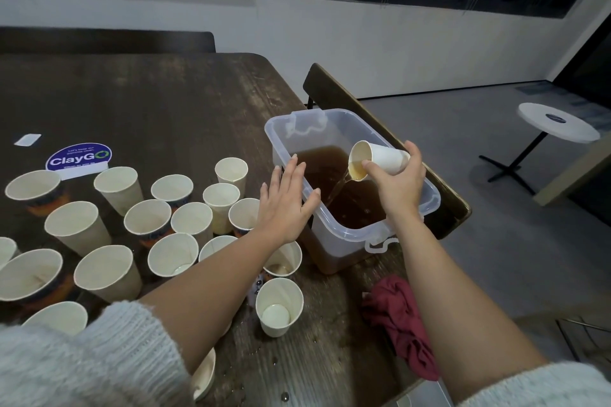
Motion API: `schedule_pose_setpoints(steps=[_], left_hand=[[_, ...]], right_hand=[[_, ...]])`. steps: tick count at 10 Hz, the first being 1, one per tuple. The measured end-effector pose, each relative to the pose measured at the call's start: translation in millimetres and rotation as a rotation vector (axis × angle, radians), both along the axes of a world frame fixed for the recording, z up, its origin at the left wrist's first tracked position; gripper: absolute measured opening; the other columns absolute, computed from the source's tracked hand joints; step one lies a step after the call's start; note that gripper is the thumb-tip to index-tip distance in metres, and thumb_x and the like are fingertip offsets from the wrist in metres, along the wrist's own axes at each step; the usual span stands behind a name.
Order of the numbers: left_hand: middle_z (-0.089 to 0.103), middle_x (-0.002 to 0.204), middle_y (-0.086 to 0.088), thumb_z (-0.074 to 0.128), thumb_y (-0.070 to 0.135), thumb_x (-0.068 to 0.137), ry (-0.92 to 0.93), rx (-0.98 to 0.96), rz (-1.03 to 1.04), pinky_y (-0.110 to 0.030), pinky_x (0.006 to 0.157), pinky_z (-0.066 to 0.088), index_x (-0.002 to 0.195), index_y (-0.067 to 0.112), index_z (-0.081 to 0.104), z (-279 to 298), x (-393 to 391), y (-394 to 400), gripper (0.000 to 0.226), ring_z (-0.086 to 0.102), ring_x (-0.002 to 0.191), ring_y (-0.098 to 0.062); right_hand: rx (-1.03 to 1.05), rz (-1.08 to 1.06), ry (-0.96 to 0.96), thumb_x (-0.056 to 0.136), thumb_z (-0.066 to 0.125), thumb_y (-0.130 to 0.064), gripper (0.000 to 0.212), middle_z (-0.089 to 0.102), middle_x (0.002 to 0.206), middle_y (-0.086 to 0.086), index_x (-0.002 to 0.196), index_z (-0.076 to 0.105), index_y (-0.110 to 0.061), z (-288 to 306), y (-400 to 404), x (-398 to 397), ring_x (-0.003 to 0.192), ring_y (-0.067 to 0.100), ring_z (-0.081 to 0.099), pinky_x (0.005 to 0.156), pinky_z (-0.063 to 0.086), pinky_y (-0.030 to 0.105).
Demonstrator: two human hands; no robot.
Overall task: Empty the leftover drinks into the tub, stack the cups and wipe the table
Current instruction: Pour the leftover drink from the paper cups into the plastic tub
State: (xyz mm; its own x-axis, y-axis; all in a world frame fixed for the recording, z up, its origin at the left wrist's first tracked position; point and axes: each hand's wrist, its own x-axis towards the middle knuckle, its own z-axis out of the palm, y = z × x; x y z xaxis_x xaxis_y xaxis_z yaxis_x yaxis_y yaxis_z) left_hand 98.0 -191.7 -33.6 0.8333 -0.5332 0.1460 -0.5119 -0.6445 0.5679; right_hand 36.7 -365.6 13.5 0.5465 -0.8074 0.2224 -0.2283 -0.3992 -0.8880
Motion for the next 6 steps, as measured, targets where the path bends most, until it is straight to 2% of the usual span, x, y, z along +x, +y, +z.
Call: schedule_pose_setpoints(steps=[1, 4, 6], left_hand=[[-0.004, 0.162, 0.008, 0.027, 0.049, 0.1, -0.003, 0.0, 0.009, -0.052, 0.118, 0.002, 0.154, 0.025, 0.011, 0.4, -0.2, 0.0, 0.061, -0.005, 0.149, -0.022], [-0.005, 0.162, 0.008, 0.027, 0.048, 0.1, 0.003, 0.008, 0.01, -0.051, 0.118, 0.002, 0.154, 0.024, 0.01, 2.7, -1.5, 0.1, 0.061, -0.006, 0.149, -0.022], [-0.006, 0.162, 0.008, 0.027, 0.049, 0.1, 0.003, 0.011, 0.007, -0.051, 0.118, 0.001, 0.154, 0.024, 0.01, 2.8, -0.9, 0.2, 0.061, -0.007, 0.149, -0.022]], right_hand=[[-0.02, 0.003, 0.009, 0.075, 0.082, -0.035, 0.09, 0.036, 0.146, 0.005, 0.147, 0.03, -0.028, 1.2, -0.3, -1.0, 0.127, 0.025, 0.044, 0.103, 0.048, 0.045], [-0.065, 0.015, 0.018, 0.073, 0.083, -0.031, 0.091, 0.034, 0.147, 0.005, 0.147, 0.03, -0.028, -1.1, -0.2, -0.3, 0.129, 0.024, 0.043, 0.102, 0.049, 0.044], [-0.118, 0.055, 0.026, 0.072, 0.084, -0.025, 0.092, 0.031, 0.149, 0.004, 0.147, 0.03, -0.026, -0.5, 0.5, -2.1, 0.129, 0.022, 0.041, 0.099, 0.05, 0.037]])
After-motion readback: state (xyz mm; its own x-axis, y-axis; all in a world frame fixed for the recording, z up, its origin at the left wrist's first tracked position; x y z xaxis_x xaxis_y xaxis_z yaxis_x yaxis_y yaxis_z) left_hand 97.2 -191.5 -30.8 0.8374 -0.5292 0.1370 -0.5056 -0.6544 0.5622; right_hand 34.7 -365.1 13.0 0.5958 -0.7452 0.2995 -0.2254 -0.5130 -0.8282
